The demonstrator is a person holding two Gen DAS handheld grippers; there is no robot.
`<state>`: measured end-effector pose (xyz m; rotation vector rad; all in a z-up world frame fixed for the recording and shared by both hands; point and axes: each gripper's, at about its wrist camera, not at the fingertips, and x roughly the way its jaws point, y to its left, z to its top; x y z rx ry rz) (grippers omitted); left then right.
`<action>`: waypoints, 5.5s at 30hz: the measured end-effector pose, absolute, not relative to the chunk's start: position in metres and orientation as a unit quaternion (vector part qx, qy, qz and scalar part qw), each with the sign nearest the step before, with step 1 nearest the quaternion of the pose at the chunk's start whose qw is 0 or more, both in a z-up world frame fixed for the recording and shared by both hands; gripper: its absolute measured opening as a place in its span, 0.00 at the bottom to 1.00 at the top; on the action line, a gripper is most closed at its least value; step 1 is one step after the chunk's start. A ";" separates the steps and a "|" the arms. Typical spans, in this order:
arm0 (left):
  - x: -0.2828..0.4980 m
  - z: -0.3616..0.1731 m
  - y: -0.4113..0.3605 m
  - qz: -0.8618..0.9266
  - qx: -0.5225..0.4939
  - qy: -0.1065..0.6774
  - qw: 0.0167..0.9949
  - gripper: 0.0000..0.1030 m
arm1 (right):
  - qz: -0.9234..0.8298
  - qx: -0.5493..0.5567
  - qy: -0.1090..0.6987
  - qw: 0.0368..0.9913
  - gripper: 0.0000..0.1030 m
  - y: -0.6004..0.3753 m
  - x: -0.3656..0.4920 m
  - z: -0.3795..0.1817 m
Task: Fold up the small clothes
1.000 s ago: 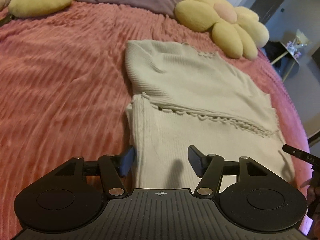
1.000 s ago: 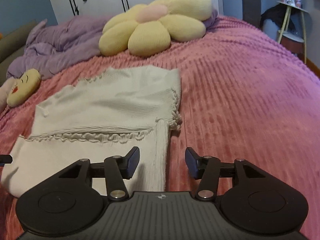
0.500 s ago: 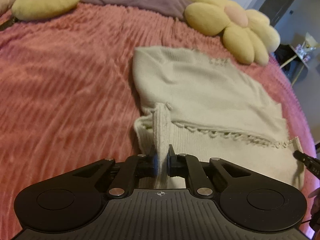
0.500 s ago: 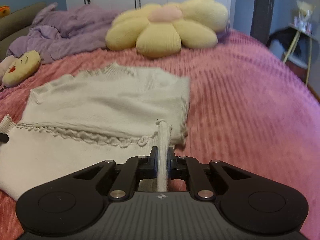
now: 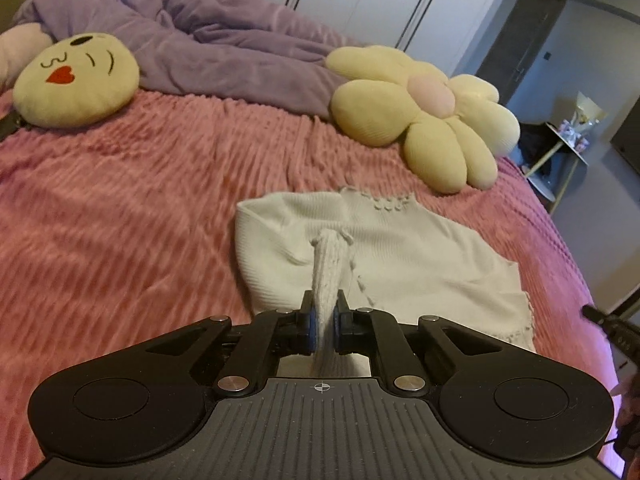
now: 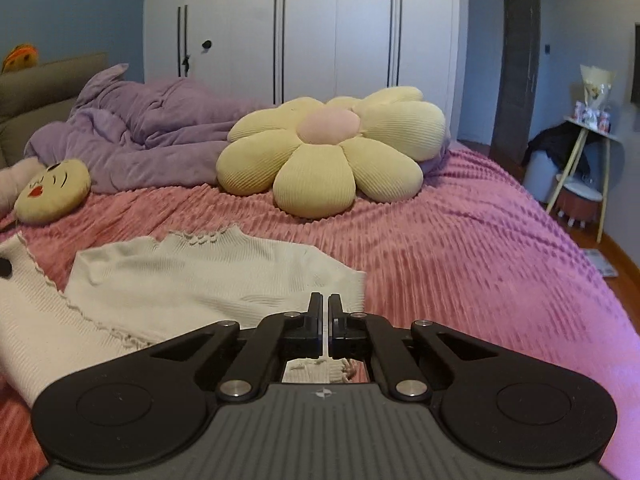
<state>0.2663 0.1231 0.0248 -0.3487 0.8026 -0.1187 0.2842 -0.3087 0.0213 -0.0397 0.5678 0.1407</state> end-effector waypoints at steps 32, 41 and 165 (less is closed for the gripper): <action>0.281 0.046 0.129 -0.059 -0.148 0.343 0.926 0.09 | 0.092 -0.046 0.268 0.958 0.05 -0.296 0.318 0.015; 0.360 0.020 0.119 -0.026 -0.119 0.342 0.932 0.09 | 0.041 -0.062 0.269 0.960 0.06 -0.282 0.396 0.011; 0.292 -0.077 0.149 -0.053 -0.269 0.465 0.842 0.80 | 0.084 -0.082 0.322 0.940 0.51 -0.229 0.306 -0.068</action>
